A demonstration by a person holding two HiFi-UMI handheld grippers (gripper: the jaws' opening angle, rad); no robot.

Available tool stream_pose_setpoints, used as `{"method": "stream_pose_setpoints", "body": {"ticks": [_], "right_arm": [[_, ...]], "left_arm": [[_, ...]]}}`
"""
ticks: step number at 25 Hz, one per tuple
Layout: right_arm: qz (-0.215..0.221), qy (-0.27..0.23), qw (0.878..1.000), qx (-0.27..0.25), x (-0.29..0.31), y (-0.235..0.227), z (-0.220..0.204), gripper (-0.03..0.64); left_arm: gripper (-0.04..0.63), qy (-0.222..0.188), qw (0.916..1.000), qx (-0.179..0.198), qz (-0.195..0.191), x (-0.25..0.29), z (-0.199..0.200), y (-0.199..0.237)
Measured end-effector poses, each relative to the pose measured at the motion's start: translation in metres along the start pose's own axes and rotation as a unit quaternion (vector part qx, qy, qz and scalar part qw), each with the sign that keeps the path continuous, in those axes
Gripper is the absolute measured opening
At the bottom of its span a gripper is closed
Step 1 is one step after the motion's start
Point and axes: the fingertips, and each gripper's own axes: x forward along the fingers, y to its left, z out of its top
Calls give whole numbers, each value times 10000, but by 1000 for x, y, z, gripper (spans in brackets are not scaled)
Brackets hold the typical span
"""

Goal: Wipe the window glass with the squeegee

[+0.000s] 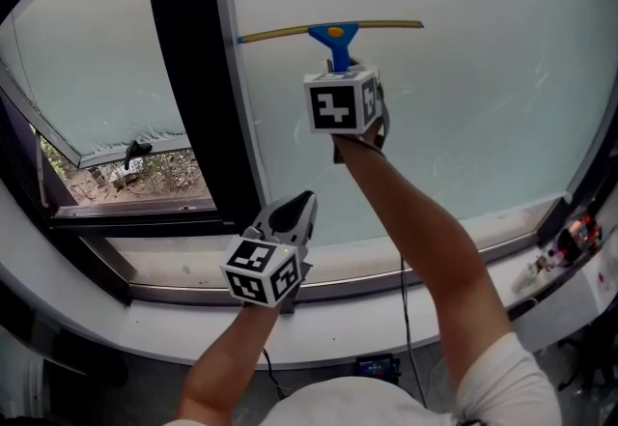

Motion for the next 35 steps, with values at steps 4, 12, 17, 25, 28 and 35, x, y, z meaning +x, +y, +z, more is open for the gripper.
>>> {"method": "stream_pose_setpoints", "body": {"ticks": [4,12,17,25,28,35], "right_arm": [[19,58,10000,50,-2,3,-10,130],[35,150,9999,22,-4,7,-31,130],[80,260,9996,36,-6,12,-50,130],[129,397,9991,89,-8,17,-75,130],[141,433,9989,106,-9,19,-81,130],[168,544,9983,159,-10,23,-101,129]], "left_arm": [[31,72,10000,-31,-14,-1,-9,-1],[31,226,9996,-150,-39,-3,-27,-1],[31,287,9993,-215,-52,-4,-37,-3],[31,430,9984,-360,-20,-8,-56,-3],[31,452,9982,-387,1,-9,-60,-2],[31,529,9975,-458,20,-13,-70,-1]]}}
